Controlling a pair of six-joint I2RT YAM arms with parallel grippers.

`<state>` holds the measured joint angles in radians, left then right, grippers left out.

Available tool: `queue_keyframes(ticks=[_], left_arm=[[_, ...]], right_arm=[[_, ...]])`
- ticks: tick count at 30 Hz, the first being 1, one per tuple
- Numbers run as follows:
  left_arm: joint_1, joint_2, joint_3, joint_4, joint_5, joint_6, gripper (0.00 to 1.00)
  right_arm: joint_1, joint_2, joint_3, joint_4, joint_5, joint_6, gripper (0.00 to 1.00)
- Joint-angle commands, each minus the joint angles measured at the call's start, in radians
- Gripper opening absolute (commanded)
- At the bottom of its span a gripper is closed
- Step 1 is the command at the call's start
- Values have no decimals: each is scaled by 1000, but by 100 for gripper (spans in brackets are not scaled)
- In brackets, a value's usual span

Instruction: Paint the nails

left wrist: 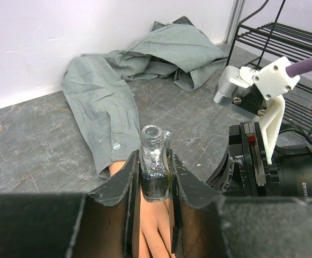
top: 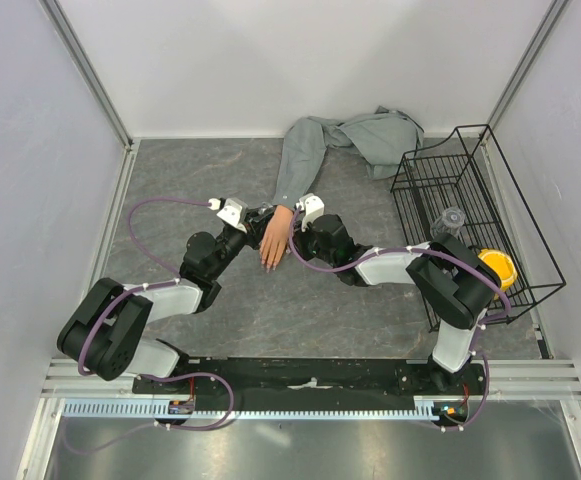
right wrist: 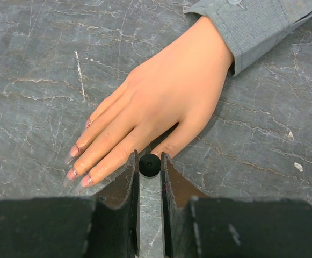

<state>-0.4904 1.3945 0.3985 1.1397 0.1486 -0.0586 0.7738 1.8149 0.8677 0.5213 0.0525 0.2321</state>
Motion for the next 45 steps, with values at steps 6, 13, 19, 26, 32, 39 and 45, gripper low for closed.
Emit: queue_keyframes(ticks=[6, 13, 19, 26, 32, 39, 45], left_arm=[[-2, 8, 7, 57, -18, 40, 2], [-2, 8, 7, 55, -18, 40, 2], [-2, 9, 7, 55, -15, 40, 2], [-4, 9, 7, 54, -17, 40, 2], [-2, 8, 7, 54, -14, 39, 2], [-2, 8, 7, 54, -12, 39, 2], [-2, 8, 7, 54, -14, 37, 2]], right_arm=[[-2, 7, -1, 36, -26, 13, 0], [-4, 4, -4, 36, -34, 16, 0], [-4, 1, -4, 36, -37, 18, 0], [-2, -3, -6, 34, -39, 21, 0], [-2, 1, -4, 36, -26, 21, 0], [-4, 14, 8, 37, 1, 21, 0], [-10, 21, 16, 37, 9, 19, 0]])
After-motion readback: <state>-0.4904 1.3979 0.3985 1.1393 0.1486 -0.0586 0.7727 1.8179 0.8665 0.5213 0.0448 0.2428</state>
